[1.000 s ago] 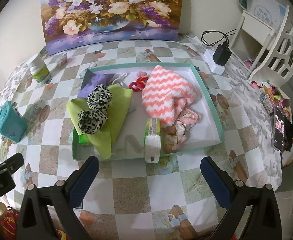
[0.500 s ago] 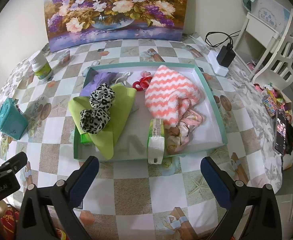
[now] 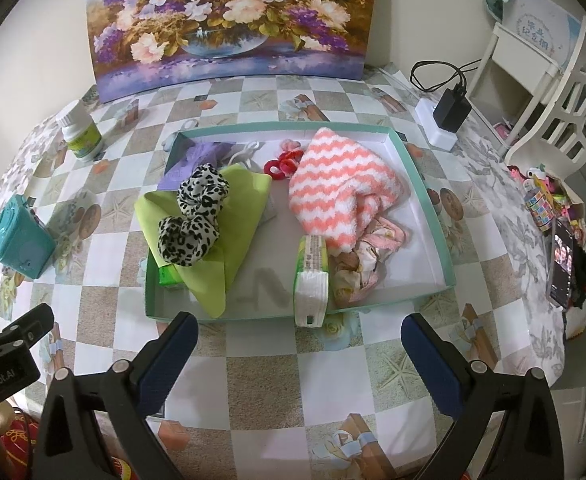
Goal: Organize soft objects
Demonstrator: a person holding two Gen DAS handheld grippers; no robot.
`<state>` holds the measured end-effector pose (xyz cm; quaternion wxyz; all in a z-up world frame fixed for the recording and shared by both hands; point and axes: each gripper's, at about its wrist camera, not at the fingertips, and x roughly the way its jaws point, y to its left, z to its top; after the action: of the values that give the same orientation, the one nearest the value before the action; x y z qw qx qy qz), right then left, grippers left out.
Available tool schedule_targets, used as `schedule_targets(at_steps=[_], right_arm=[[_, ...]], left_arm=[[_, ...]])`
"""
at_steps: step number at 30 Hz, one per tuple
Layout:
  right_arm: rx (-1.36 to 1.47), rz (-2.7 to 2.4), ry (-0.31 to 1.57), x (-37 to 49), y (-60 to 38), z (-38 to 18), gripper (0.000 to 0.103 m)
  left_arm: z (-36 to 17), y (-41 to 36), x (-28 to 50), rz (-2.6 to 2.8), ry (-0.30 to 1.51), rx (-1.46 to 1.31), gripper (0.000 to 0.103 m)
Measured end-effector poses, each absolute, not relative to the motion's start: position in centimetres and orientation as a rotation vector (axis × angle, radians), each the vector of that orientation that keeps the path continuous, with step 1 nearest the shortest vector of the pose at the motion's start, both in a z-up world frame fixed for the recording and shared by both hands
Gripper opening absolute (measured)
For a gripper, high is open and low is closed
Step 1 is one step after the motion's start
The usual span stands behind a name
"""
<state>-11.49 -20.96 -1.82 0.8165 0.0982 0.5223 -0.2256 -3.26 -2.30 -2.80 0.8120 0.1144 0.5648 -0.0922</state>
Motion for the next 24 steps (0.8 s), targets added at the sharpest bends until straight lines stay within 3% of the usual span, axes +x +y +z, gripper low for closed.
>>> schedule_targets(at_steps=[24], right_arm=[[0.206, -0.481, 1.121, -11.45, -20.81, -2.05, 0.103]], left_arm=[[-3.06, -2.22, -3.27, -0.198, 1.209, 0.251, 0.103]])
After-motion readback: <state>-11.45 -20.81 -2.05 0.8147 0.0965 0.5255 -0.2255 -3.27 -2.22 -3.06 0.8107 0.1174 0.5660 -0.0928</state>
